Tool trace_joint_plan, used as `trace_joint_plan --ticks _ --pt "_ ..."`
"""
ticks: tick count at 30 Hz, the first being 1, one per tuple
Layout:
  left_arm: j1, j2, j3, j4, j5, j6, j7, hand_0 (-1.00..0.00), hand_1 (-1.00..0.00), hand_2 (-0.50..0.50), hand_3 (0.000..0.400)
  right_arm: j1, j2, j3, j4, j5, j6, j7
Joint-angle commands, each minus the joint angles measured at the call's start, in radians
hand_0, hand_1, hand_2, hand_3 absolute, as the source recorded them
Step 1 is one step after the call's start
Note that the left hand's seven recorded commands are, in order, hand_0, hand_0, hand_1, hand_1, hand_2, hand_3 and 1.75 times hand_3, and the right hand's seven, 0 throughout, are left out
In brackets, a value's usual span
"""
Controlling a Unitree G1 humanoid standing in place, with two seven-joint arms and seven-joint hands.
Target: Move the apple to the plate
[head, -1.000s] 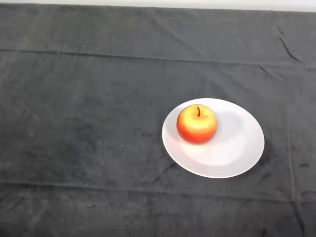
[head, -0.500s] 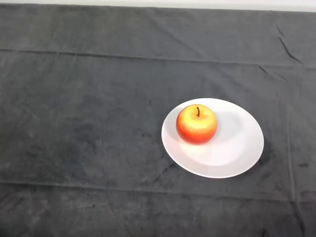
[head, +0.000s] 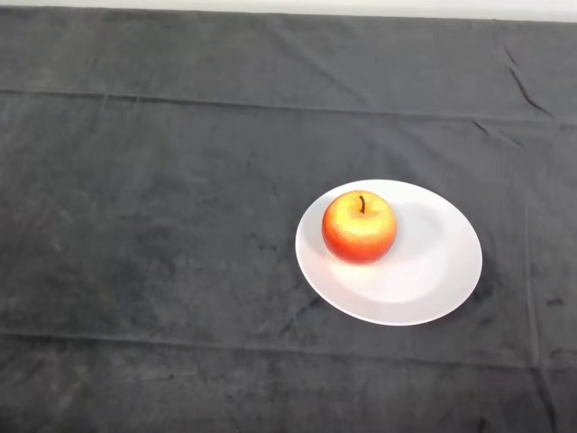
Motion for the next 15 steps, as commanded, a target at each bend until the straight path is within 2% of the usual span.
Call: trace_joint_plan --ticks 1,15 --pt "-0.038 -0.007 0.044 0.043 0.015 -0.019 -0.009 0.0 0.0 0.0 0.0 -0.012 -0.014 -0.0145 -0.008 0.016 -0.009 0.0174" --pt "-0.039 -0.017 0.067 0.045 0.034 -0.02 -0.022 0.0 0.0 0.0 0.0 -0.012 -0.014 -0.0148 -0.007 0.016 -0.009 0.0182"
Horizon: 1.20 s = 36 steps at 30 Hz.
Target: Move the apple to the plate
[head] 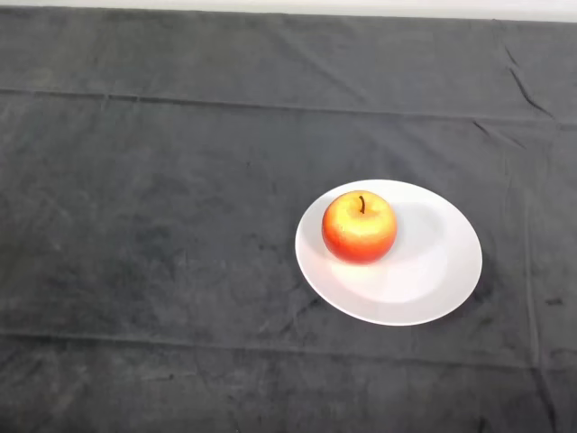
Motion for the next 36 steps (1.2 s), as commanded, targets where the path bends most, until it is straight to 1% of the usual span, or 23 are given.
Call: trace_joint_plan --ticks 1,36 --pt "-0.039 -0.012 0.03 0.04 0.011 -0.016 -0.009 0.0 0.0 0.0 0.0 -0.012 -0.014 -0.0148 -0.007 0.016 -0.009 0.016" --pt "-0.036 -0.029 0.078 0.031 0.053 -0.015 -0.022 0.0 0.0 0.0 0.0 -0.012 -0.014 -0.0151 -0.007 0.0159 -0.009 0.0166"
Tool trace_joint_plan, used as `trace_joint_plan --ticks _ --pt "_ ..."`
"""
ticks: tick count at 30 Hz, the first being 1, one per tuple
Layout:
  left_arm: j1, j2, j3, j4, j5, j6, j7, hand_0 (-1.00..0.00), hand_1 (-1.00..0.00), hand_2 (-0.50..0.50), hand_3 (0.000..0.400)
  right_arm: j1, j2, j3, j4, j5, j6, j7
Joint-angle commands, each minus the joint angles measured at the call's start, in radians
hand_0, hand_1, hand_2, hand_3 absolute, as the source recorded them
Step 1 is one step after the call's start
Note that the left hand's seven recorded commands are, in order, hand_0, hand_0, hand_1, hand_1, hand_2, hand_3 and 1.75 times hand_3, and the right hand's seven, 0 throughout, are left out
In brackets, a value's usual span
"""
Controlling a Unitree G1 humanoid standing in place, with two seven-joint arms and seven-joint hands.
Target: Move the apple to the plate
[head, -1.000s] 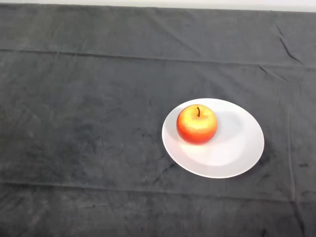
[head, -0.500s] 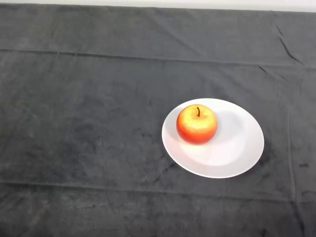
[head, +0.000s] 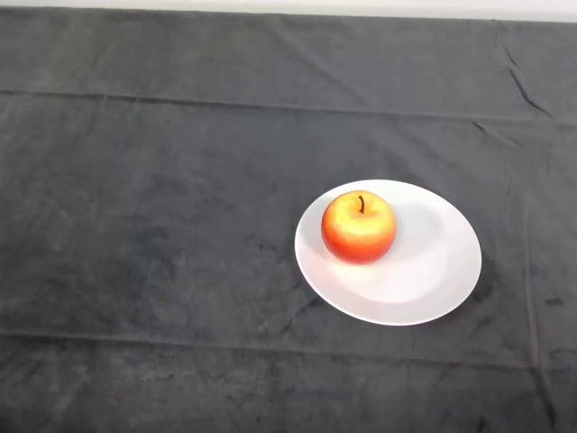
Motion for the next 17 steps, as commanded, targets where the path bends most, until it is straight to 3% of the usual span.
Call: trace_joint_plan --ticks 1,17 --pt "-0.036 0.0 0.032 0.031 0.023 -0.015 -0.007 0.0 0.0 0.0 0.0 -0.012 -0.014 -0.0151 -0.007 0.0158 -0.009 0.0124" --pt "-0.031 -0.005 0.051 0.024 0.035 -0.015 -0.012 0.0 0.0 0.0 0.0 -0.012 -0.014 -0.0152 -0.007 0.0157 -0.009 0.0123"
